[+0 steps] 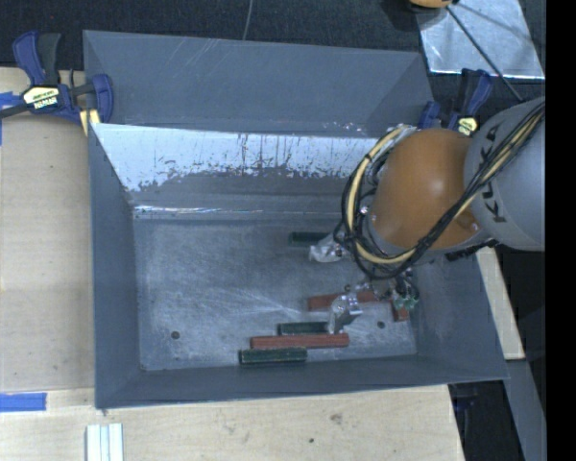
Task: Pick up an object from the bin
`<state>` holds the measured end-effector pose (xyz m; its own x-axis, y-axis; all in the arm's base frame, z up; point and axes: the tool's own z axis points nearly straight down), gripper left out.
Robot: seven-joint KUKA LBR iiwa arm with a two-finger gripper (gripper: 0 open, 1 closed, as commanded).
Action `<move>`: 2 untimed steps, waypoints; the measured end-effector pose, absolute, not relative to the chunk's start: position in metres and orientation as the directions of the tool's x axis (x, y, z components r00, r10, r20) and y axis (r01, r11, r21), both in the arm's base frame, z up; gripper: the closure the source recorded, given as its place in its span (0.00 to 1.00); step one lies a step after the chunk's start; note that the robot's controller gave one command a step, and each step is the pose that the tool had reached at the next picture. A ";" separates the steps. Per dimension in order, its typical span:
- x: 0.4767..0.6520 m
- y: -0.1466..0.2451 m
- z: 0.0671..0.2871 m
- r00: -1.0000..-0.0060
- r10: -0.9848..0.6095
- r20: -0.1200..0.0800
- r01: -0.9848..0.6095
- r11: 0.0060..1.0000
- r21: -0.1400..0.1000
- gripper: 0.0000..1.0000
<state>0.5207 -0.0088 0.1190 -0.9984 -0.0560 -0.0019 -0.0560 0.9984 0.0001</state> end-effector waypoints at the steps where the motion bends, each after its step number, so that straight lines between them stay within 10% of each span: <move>1: 0.523 -0.012 0.076 -0.998 -0.056 0.017 -0.056 0.998 0.001 0.00; 2: 0.527 -0.023 0.078 -0.997 0.071 0.032 0.071 0.997 0.009 1.00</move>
Offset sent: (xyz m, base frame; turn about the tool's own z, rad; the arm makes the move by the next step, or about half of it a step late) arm 0.0082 -0.0199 -0.0490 0.1323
